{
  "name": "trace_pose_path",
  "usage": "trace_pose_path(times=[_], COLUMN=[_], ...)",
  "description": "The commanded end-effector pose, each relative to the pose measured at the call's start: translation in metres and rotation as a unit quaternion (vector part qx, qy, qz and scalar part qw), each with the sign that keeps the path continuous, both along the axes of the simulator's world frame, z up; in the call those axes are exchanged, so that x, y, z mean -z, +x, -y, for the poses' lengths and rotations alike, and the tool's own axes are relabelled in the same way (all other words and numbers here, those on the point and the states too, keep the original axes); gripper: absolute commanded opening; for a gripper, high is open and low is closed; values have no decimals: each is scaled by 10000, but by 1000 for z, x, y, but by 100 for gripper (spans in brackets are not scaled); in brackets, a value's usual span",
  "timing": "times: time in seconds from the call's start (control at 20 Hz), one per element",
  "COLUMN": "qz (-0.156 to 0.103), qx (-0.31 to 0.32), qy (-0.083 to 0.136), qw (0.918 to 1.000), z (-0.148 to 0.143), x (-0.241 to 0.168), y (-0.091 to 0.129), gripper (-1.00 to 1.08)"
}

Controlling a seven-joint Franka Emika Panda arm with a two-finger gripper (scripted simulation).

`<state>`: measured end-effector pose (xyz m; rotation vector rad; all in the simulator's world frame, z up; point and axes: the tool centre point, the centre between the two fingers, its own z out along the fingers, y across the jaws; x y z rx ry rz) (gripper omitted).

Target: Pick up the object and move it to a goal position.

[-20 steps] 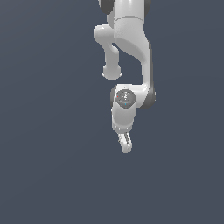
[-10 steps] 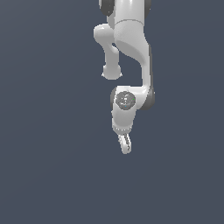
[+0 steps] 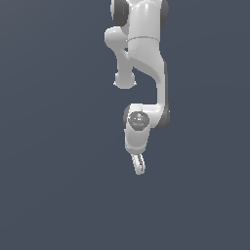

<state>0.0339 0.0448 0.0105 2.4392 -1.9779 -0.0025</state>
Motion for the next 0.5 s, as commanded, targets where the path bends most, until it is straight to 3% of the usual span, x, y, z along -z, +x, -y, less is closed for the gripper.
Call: trace_pose_path(times=[0.0, 0.05, 0.45], qz=[9, 9, 9], qx=[0, 0, 0], qy=[2, 2, 2], qw=[10000, 10000, 10000], z=[0, 0, 0], x=[2, 2, 2], y=[1, 1, 1], gripper=[100, -100, -100])
